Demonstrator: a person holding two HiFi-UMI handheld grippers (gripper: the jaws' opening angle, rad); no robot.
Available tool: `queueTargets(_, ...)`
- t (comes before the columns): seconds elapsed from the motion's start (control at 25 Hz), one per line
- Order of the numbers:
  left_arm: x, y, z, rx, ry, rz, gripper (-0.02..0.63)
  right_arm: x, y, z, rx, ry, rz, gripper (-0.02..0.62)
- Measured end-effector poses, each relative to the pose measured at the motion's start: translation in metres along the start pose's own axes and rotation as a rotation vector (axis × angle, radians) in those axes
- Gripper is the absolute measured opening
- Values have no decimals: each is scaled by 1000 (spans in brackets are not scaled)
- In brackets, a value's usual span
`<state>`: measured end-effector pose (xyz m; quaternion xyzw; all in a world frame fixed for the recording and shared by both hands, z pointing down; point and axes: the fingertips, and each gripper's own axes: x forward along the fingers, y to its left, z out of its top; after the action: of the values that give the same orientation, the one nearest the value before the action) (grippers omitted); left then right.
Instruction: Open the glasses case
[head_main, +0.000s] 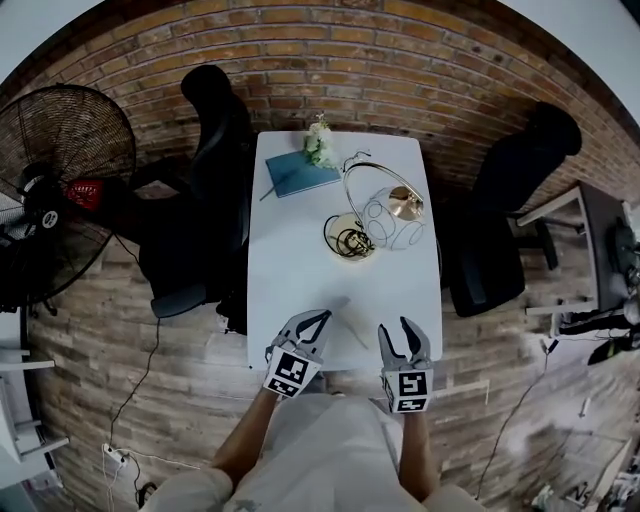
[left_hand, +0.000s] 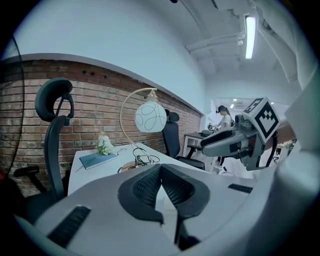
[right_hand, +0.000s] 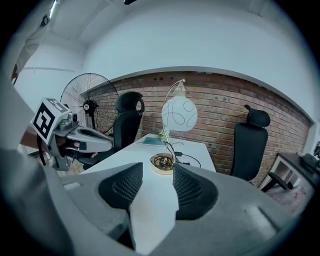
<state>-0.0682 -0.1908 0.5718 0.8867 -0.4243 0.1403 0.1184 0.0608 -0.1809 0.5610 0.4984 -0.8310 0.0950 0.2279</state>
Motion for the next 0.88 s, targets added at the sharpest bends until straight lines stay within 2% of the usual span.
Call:
queueTargets(0.36,9,-3,-40,-5,96,-53,6,12,16,-28,-4,91,16,192)
queueTargets(0.88,28,-8,-75,2,161,-87,5,29,28,-67,-57,209,40,192)
